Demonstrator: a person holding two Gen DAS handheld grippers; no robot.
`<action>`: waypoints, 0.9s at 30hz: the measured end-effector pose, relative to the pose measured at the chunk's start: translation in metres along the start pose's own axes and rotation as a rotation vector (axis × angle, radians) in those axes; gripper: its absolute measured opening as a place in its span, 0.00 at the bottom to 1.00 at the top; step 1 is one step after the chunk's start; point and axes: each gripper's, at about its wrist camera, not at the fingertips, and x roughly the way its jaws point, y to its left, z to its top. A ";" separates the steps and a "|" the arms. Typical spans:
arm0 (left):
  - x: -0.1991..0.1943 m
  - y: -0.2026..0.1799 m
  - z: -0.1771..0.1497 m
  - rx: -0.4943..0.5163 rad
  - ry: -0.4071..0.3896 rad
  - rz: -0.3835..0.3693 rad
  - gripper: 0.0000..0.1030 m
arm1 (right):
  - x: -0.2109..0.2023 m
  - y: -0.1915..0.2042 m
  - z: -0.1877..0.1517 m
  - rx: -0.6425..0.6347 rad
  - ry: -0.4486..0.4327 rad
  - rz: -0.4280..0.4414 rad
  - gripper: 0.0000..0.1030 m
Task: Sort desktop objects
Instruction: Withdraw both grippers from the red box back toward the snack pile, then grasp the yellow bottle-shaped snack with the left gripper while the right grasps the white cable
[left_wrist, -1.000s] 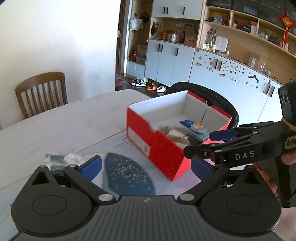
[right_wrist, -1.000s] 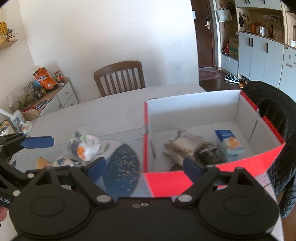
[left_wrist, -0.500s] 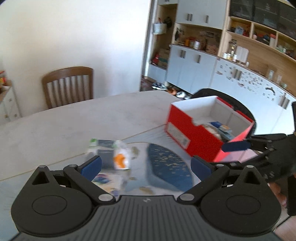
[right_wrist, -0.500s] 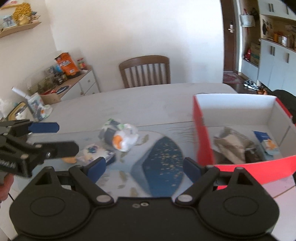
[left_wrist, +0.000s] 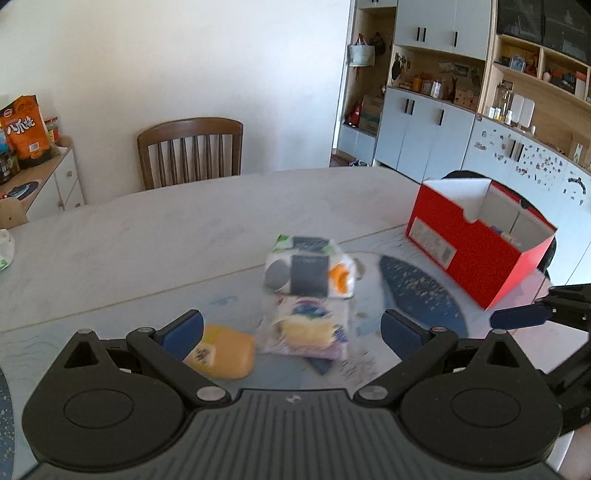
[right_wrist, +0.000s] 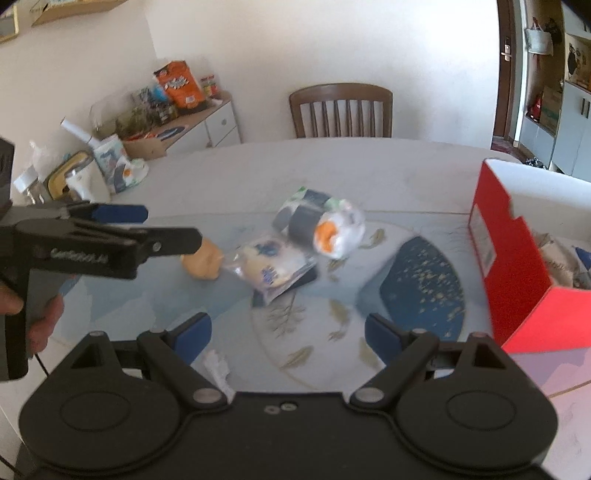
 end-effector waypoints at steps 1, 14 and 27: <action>0.001 0.003 -0.003 0.006 0.005 0.002 1.00 | 0.001 0.004 -0.003 -0.001 0.001 -0.004 0.87; 0.032 0.037 -0.028 0.074 0.046 0.068 1.00 | 0.029 0.043 -0.045 -0.023 0.041 -0.091 0.84; 0.069 0.054 -0.034 0.068 0.094 0.086 1.00 | 0.066 0.065 -0.053 -0.113 0.116 -0.123 0.73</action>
